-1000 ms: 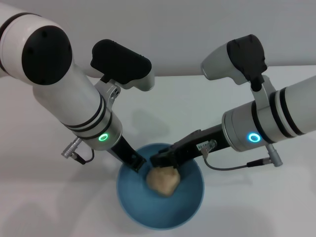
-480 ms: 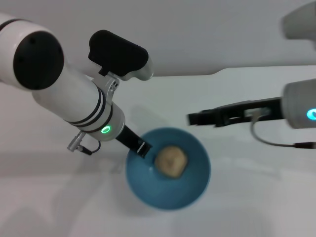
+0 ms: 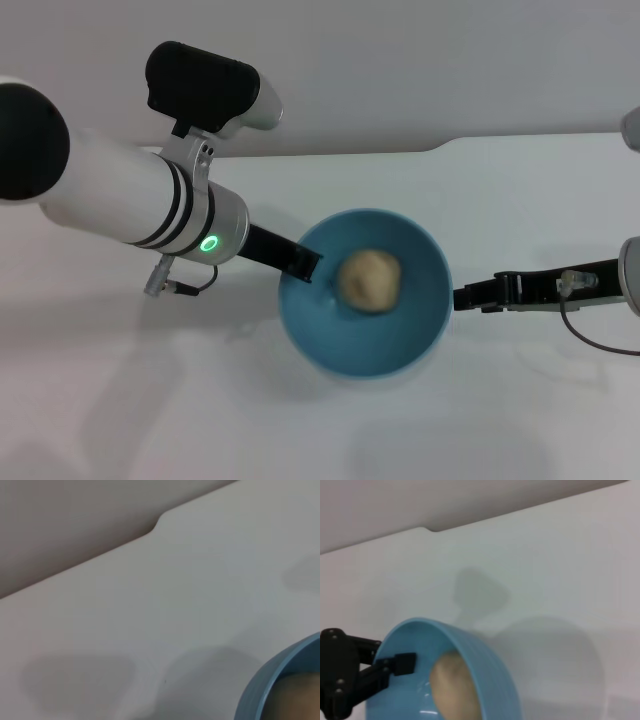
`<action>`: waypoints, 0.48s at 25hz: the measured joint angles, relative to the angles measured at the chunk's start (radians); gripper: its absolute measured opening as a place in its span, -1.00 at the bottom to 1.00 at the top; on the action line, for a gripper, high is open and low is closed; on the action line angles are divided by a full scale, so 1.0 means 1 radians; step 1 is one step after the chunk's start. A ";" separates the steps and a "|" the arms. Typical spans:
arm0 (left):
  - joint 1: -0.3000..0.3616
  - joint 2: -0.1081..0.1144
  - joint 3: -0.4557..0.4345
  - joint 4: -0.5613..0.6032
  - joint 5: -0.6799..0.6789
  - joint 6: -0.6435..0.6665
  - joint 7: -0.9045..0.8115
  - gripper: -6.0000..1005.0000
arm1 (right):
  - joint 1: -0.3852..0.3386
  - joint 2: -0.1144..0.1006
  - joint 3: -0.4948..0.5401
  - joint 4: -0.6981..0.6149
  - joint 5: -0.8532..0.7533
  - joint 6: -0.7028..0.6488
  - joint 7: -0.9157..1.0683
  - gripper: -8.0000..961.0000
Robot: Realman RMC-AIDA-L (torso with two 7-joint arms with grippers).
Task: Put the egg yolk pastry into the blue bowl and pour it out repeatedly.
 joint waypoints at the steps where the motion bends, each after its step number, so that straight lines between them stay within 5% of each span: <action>1: 0.000 0.000 0.000 0.000 0.000 0.000 0.000 -0.99 | 0.000 0.000 0.000 0.000 0.000 0.000 0.000 -0.24; 12: 0.000 0.000 -0.005 -0.004 0.010 0.024 0.012 -0.99 | -0.041 0.002 0.007 0.133 -0.039 0.048 0.029 -0.24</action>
